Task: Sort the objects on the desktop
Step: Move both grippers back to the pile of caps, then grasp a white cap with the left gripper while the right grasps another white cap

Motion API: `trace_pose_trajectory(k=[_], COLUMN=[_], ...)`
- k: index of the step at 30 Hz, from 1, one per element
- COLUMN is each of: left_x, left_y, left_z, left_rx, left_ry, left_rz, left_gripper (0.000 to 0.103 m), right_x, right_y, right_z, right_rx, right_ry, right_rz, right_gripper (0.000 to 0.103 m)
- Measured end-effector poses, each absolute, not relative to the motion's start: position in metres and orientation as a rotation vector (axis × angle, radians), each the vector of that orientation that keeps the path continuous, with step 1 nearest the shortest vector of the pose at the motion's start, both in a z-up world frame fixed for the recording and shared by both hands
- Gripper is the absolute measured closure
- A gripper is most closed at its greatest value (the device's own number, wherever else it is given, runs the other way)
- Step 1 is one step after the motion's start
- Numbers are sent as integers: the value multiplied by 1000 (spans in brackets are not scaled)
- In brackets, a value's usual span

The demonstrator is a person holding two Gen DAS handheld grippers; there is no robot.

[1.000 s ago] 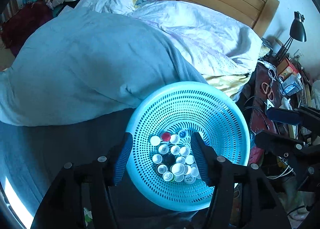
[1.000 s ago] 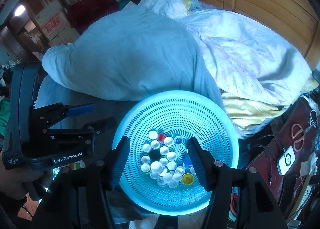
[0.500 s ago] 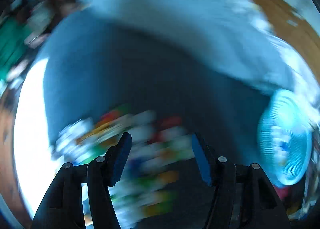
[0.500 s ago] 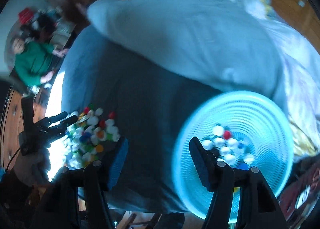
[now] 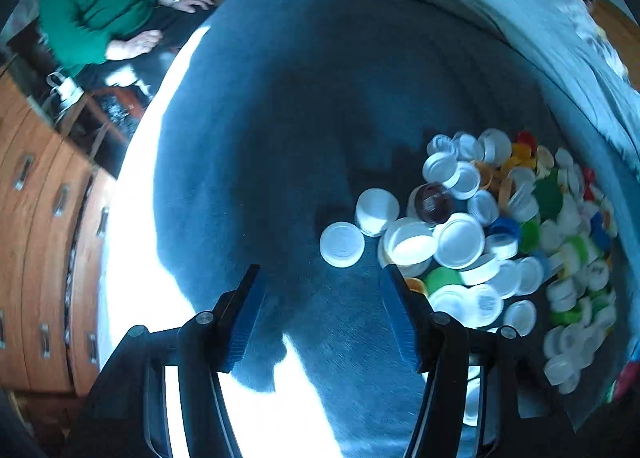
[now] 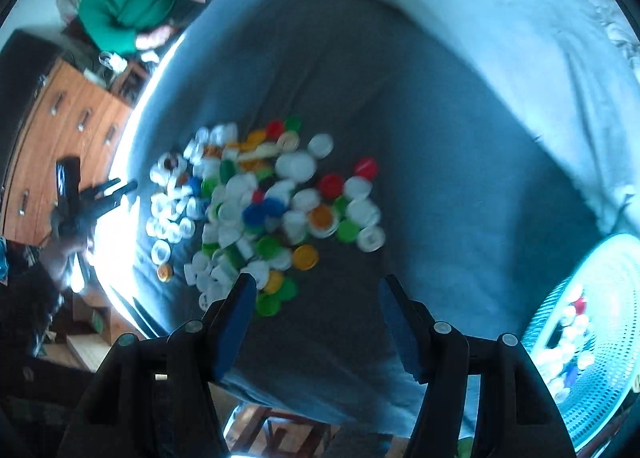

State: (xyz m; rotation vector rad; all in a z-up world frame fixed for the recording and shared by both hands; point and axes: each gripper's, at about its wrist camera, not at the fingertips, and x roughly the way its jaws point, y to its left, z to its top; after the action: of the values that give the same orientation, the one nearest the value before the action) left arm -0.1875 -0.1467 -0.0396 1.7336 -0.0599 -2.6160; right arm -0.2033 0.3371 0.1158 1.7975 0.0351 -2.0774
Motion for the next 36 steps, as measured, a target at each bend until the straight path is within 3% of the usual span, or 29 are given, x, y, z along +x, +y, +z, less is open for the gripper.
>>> trace_pose_trajectory(k=[10, 11, 13, 20, 29, 36], left_x=[-221, -223, -224, -206, -189, -198], left_y=[-141, -141, -138, -133, -144, -136], left_z=[-77, -79, -79, -42, -1, 2], left_rx=[1778, 1786, 1814, 1747, 1589, 1606], left_ry=[-75, -67, -27, 66, 173, 192], left_rz=[-2722, -2723, -2744, -2780, -2803, -2784], left_gripper=[55, 61, 75, 77, 77, 77], right_x=[-222, -225, -229, -255, -331, -360], right_y=[279, 274, 266, 254, 258, 240], right_z=[92, 89, 88, 86, -7, -52], right_rx=[1794, 1788, 1780, 1680, 1771, 1814], right_ry=[69, 71, 72, 91, 194, 299], right_rz=[-2018, -2013, -1999, -2055, -2133, -2138], right_gripper=[36, 38, 53, 58, 58, 58])
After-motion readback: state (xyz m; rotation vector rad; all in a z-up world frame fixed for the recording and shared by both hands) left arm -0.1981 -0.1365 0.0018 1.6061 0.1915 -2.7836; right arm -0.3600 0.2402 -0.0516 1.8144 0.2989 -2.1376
